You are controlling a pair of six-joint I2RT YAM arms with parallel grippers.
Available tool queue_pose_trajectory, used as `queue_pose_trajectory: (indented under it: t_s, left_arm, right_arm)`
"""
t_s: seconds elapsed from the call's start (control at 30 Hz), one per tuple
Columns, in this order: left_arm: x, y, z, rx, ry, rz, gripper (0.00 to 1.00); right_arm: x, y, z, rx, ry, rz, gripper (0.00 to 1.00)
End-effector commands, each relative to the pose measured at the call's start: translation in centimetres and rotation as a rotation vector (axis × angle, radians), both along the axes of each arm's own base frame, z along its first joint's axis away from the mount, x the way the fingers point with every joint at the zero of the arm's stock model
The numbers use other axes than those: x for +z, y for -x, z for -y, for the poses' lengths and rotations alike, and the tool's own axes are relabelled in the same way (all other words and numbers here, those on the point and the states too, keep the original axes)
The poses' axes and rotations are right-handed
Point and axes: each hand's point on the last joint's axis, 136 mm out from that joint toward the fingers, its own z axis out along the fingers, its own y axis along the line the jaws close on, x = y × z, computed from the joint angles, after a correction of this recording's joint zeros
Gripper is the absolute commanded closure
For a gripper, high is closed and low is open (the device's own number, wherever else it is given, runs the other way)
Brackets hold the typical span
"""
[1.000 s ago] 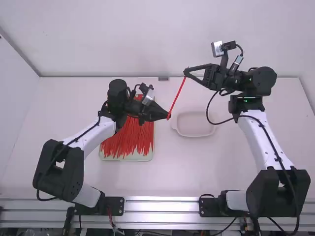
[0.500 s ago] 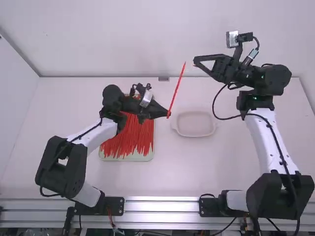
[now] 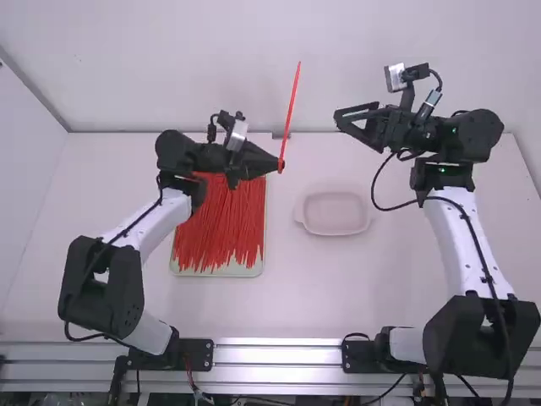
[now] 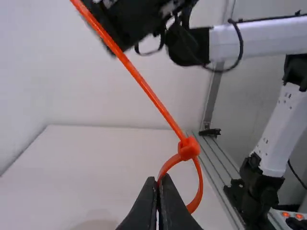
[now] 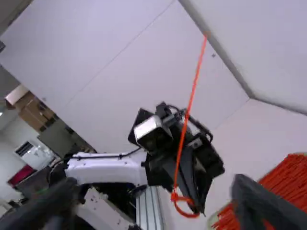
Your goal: Fasten the cable tie
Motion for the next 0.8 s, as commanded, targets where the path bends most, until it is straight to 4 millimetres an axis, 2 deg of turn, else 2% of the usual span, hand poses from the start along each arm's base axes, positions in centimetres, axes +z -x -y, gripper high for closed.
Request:
queue_pose_trajectory:
  t_s: [0.0, 0.13, 0.33, 0.5, 0.67, 0.77]
  left_arm:
    - [2.5, -0.2, -0.2, 0.005, 0.011, 0.035, 0.98]
    - [4.2, -0.1, 0.4, -0.010, 0.012, 0.066, 0.98]
    - [5.5, -0.5, 1.0, 0.008, 0.028, 0.053, 0.98]
    - [6.3, 0.1, 1.7, -0.013, 0.035, 0.059, 0.98]
    - [6.7, 0.5, 2.6, -0.024, 0.047, 0.045, 0.98]
    - [6.7, 0.4, 2.5, -0.020, 0.046, 0.043, 0.98]
  right_arm:
    - [-0.1, 1.2, -1.0, 0.041, 0.011, 0.031, 0.02]
    - [0.0, 1.9, -2.8, 0.083, 0.001, 0.052, 0.02]
    - [0.6, 2.5, -4.9, 0.102, -0.030, 0.100, 0.02]
    - [0.8, 2.7, -5.8, 0.103, -0.045, 0.111, 0.02]
    - [0.7, 1.8, -6.4, 0.066, -0.064, 0.080, 0.00]
    - [0.7, 2.0, -6.6, 0.076, -0.064, 0.081, 0.13]
